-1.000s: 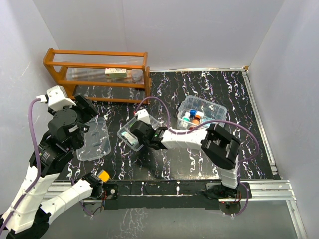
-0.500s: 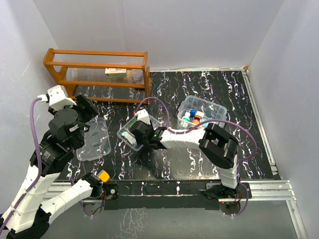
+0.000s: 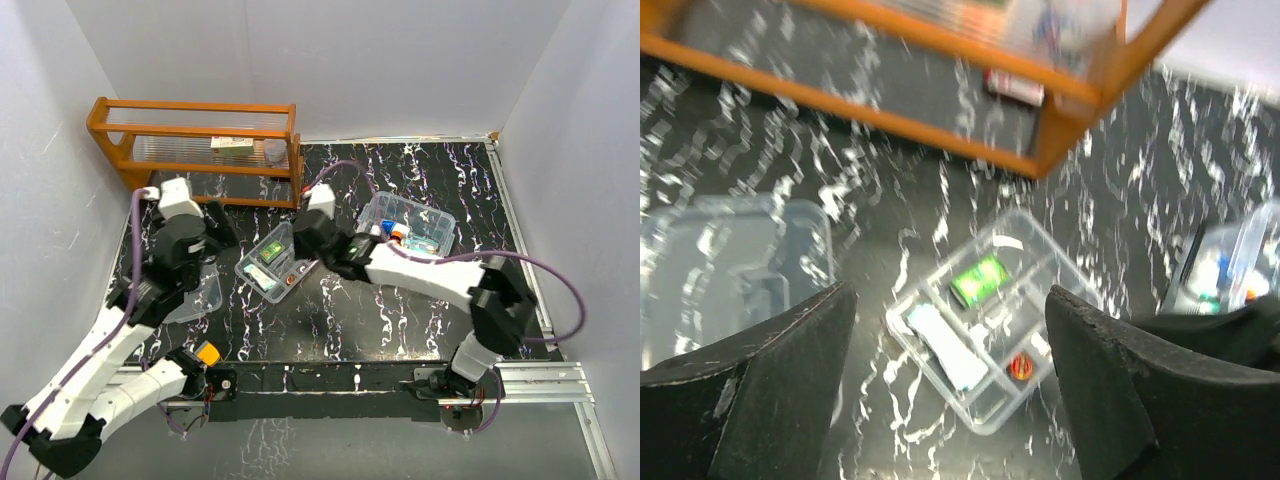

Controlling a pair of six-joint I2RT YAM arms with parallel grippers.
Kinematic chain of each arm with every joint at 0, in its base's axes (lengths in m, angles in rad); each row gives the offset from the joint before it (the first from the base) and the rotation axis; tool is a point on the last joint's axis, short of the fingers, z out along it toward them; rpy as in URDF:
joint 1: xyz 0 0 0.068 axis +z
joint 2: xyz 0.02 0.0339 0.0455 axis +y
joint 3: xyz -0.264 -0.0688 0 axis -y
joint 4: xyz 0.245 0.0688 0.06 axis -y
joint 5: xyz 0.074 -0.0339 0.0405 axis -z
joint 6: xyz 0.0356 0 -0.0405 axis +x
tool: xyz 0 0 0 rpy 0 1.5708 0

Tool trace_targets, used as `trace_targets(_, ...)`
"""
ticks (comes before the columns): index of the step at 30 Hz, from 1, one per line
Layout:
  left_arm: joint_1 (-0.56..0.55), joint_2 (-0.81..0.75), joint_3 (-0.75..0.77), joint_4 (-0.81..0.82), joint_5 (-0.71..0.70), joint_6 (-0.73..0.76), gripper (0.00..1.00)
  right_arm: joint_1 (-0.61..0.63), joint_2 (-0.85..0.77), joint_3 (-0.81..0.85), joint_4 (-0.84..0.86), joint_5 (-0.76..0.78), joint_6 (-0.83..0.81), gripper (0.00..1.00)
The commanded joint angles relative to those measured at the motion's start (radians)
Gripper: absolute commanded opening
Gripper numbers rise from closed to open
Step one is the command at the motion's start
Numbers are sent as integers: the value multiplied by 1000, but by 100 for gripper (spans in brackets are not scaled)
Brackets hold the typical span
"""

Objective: Organize the medicine kit

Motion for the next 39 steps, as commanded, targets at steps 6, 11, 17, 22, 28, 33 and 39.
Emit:
trace_targets(6,3,150,-286,242,404,-126,73,-300,-340,-135,-108,136,-50,45)
trace_targets(11,5,268,-329,250,417,-227,71,-393,-416,-164,-135,78,-78,45)
trace_targets(17,7,474,-278,287,442,-250,58,-400,-427,-184,-133,6,-92,44)
trace_targets(22,5,641,-181,358,519,-49,44,-403,-457,-196,-127,-26,-94,44)
trace_targets(28,5,762,-43,242,438,134,44,-421,-516,-223,-128,-24,-97,44)
trace_targets(33,6,821,-3,218,454,241,41,-433,-539,-241,-129,-31,-99,44)
trace_targets(39,8,889,26,189,478,325,36,-446,-566,-249,-135,-25,-103,44)
